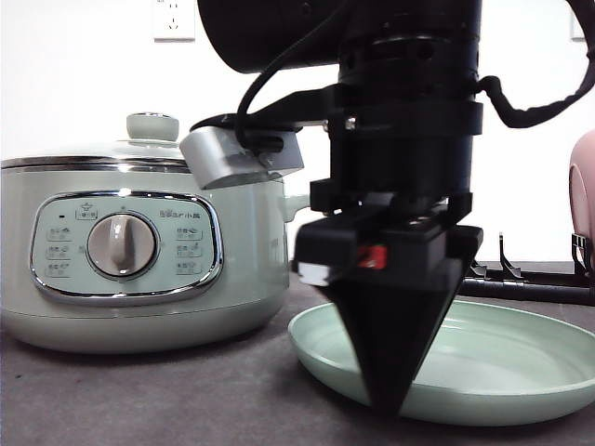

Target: Transfer potato from steamer to green plate

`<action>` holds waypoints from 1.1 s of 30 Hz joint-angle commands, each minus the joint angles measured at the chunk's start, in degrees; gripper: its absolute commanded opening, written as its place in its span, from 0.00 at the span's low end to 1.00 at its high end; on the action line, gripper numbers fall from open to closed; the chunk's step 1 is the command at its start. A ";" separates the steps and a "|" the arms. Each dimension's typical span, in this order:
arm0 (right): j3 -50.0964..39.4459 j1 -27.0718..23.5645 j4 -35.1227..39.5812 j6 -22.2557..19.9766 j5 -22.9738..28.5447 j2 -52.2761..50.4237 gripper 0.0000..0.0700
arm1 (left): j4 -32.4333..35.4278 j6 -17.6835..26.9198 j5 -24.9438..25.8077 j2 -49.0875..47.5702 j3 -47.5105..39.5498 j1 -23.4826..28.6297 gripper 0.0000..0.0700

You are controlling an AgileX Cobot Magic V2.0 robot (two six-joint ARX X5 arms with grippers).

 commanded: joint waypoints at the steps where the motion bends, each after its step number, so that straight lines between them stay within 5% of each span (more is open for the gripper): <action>1: 0.48 0.66 0.02 1.25 0.26 0.59 0.50 | 0.42 0.92 0.32 0.35 1.27 -0.04 0.85; 11: 2.67 0.20 -0.39 1.20 0.26 -9.92 0.49 | 0.58 0.92 0.31 0.35 1.27 -0.04 0.85; 20: 9.68 -6.15 1.87 -0.08 -1.52 -23.33 0.49 | 0.52 0.83 0.32 0.35 1.27 -0.04 0.85; 25: 13.21 -12.52 2.71 -0.29 -11.80 -26.97 0.49 | 0.49 0.66 0.32 0.35 1.27 -0.04 0.85; 33: 14.62 -22.43 2.79 -0.35 -37.51 -28.08 0.49 | 0.37 0.66 0.31 0.35 1.27 -0.04 0.85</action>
